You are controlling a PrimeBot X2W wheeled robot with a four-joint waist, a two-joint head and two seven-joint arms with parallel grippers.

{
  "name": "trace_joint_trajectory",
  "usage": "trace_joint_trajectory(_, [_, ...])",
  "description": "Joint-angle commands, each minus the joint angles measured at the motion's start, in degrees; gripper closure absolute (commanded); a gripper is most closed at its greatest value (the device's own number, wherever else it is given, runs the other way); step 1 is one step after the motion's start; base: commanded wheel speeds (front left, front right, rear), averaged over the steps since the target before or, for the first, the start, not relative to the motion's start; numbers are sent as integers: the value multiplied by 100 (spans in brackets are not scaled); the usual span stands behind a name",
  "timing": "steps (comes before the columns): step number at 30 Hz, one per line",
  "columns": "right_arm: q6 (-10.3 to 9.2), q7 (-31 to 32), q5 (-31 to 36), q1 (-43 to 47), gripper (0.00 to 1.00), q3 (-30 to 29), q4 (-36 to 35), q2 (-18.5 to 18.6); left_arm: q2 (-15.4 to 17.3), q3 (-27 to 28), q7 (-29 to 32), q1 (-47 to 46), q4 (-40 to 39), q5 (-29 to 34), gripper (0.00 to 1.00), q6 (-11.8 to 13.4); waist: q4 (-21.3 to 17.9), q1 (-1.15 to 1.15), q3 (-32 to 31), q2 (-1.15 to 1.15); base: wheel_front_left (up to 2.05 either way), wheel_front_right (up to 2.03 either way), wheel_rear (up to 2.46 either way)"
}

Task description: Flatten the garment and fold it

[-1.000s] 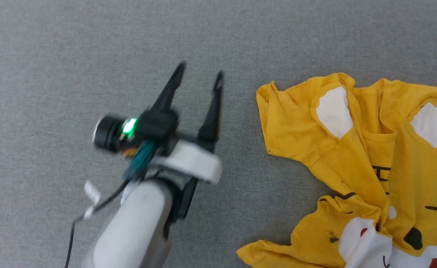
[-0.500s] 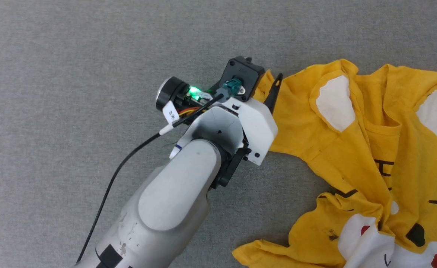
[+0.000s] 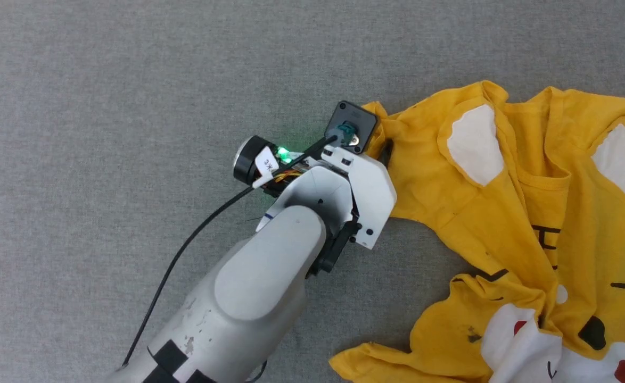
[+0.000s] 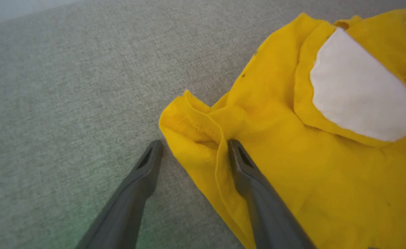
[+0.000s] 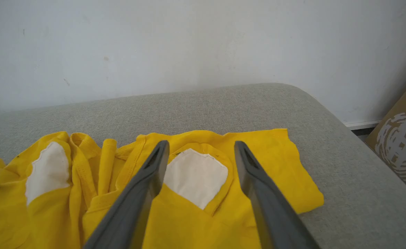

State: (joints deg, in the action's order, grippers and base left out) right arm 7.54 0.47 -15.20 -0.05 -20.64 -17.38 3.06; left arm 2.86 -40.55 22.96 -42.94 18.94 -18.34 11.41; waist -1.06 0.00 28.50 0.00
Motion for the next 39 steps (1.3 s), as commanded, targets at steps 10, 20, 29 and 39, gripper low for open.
trace_joint_trajectory(10, [-5, -27, -87, -170, 0, 66, 116, -18, 2, -256, 319, -97, 311, -471, 100, -47, -57, 0, 7, 0, 0, 0, 0])
trace_joint_trajectory(20, [-5, -20, -36, -107, 0, 51, 188, -18, 76, 152, -574, -3, -178, -743, 100, 117, 56, 0, -137, 0, 0, 0, 0])
trace_joint_trajectory(29, [-5, 132, 58, 17, 0, 62, 108, -18, 861, 1342, -1250, 1713, -1804, -1345, 100, 861, 251, 0, -339, 0, 0, 0, 0])
trace_joint_trajectory(39, [-5, 375, 155, 139, 0, 35, -29, -18, 1523, 2658, -1769, 3681, -3274, -1820, 100, 1504, 507, 0, -409, 0, 0, 0, 0])
